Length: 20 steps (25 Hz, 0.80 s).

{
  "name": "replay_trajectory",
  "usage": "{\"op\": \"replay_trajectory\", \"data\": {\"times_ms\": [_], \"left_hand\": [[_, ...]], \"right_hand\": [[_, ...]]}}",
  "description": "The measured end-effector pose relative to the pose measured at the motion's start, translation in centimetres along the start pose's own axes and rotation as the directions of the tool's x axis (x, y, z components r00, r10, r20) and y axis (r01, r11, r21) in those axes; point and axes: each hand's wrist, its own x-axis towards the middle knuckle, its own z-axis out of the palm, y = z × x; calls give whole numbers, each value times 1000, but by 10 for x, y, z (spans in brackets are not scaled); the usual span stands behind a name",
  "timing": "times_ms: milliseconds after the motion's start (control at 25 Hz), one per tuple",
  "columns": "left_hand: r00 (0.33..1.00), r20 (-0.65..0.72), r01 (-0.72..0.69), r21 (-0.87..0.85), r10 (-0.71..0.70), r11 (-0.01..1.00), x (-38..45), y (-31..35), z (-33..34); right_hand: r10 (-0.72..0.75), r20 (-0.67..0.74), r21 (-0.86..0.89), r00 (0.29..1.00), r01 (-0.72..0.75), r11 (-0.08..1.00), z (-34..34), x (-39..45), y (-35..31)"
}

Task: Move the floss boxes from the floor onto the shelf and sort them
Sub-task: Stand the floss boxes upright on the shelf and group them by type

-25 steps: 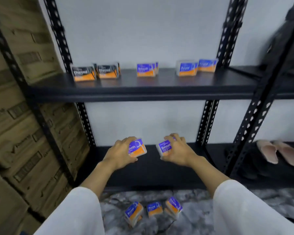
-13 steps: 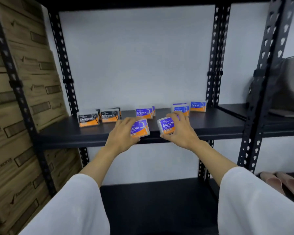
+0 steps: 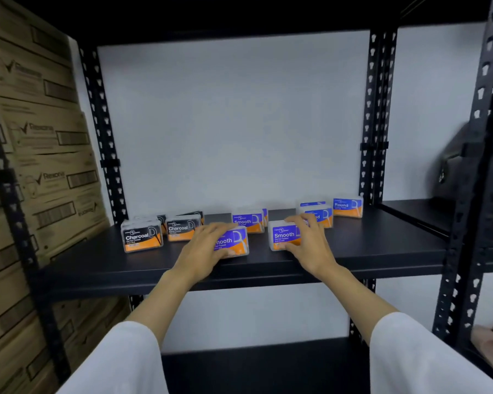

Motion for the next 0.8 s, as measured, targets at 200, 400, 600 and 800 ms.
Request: {"op": "replay_trajectory", "data": {"times_ms": [200,400,600,800], "left_hand": [[997,-82,-5,9,6,1000,15,-18,10],[994,-111,22,19,-19,1000,32,-31,22],[981,-188,75,180,-40,981,47,-34,31],[979,-193,104,230,-60,968,57,-36,36]], "right_hand": [[-10,5,-51,1000,10,999,12,19,5],[-21,28,-163,999,25,986,22,37,9],[-92,30,-358,995,97,929,28,52,10],[-101,35,-380,994,106,919,34,60,12]]}}
